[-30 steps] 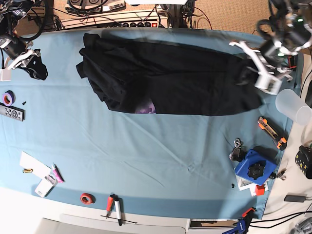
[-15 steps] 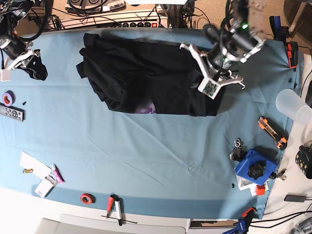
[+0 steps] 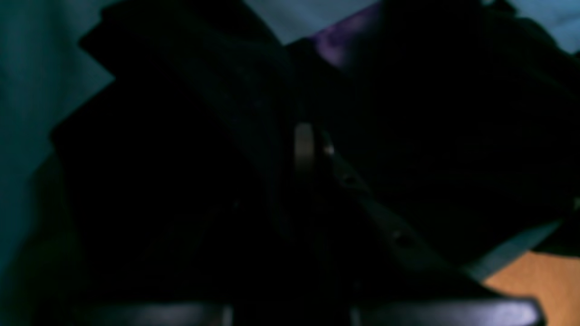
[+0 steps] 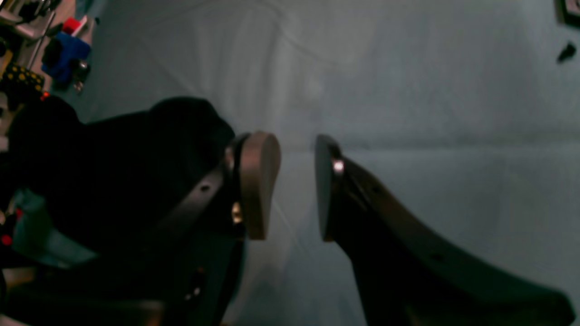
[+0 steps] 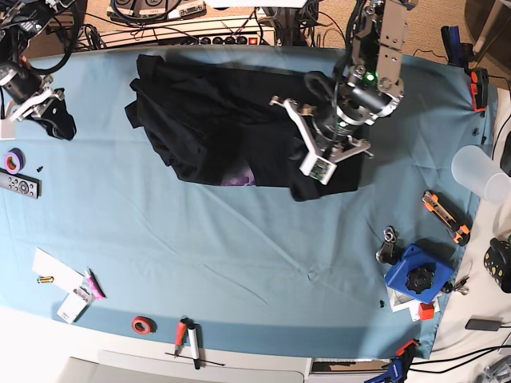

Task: Layout the t-shirt on the table in an organized manner, then fold the t-shirt properly
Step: 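Move the left gripper over the folded shirt and grasp its end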

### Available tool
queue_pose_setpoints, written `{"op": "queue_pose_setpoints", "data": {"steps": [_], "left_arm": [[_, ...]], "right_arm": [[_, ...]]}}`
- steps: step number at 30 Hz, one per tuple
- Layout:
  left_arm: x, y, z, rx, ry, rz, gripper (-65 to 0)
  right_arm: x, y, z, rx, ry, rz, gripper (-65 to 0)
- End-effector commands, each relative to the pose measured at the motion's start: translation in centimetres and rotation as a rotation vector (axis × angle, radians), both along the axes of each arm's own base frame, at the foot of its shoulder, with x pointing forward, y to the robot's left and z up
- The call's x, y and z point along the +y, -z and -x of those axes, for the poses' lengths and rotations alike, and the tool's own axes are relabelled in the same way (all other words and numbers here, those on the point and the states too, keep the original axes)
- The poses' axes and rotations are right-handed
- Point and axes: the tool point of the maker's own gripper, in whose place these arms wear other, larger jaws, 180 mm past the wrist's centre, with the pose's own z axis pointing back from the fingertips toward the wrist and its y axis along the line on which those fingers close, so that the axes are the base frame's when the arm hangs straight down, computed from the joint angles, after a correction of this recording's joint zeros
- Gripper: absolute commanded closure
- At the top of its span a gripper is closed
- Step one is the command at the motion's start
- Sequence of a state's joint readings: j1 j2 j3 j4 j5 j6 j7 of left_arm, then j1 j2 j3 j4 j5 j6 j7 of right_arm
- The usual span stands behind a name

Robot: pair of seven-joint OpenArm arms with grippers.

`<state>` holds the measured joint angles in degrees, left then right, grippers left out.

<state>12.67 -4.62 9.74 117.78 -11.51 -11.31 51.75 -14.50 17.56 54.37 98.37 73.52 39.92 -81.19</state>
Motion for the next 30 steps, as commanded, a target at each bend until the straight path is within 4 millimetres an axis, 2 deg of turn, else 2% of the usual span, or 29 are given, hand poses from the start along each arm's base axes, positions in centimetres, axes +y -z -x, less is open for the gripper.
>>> {"op": "queue_pose_setpoints", "data": {"steps": [1,5,8,11,13,16,19,21,23,25,27,28,30], "left_arm": [[-1.0,-1.1,-0.2,-0.033,0.018,0.032,0.0],[-2.4,-0.8,0.7,-0.038,0.071,-0.012,0.0],[-2.7,-1.3,0.4,-0.081,0.077,-0.022,-0.3],[-2.9,-1.5,0.3,-0.096,0.082,-0.011,-22.7],[-2.9,-1.8,0.2,-0.106,0.077,-0.004,-28.7],[-2.9,-3.1,0.2,-0.127,0.073,0.002,-28.8],[-2.7,-6.4,0.3,-0.190,0.064,0.017,-28.7],[-1.8,-8.6,0.0,-0.251,0.014,0.017,-28.5],[0.3,-9.5,-0.9,-0.285,-0.107,-0.021,-28.1],[3.1,-9.0,-1.9,-0.301,-0.237,-0.107,-23.4],[5.0,-7.7,-2.5,-0.291,-0.309,-0.193,-16.2],[5.1,-6.7,-2.5,-0.269,-0.310,-0.211,-13.4],[4.8,-4.3,-2.3,-0.204,-0.282,-0.226,-12.1]], "right_arm": [[-0.3,-1.8,-0.8,-0.064,-0.006,0.015,-17.6],[-0.3,-2.1,-1.1,-0.076,-0.006,0.016,-17.6],[-0.3,-2.1,-1.1,-0.075,-0.005,0.016,-17.6],[-0.3,-2.1,-1.1,-0.075,-0.005,0.016,-17.6],[-0.3,-2.1,-1.1,-0.075,-0.005,0.016,-17.6],[-0.3,-2.1,-1.1,-0.075,-0.005,0.016,-17.6],[-0.3,-2.1,-1.1,-0.075,-0.005,0.016,-17.6],[-0.3,-2.1,-1.1,-0.075,-0.006,0.016,-17.6],[-0.3,-2.1,-1.1,-0.075,-0.005,0.017,-17.6],[-0.3,-2.1,-1.1,-0.075,-0.005,0.017,-17.6],[-0.3,-2.1,-1.1,-0.075,-0.006,0.016,-17.6],[-0.3,-2.1,-1.1,-0.075,-0.006,0.016,-17.6],[-0.3,-2.1,-1.1,-0.076,-0.006,0.016,-17.6]]}}
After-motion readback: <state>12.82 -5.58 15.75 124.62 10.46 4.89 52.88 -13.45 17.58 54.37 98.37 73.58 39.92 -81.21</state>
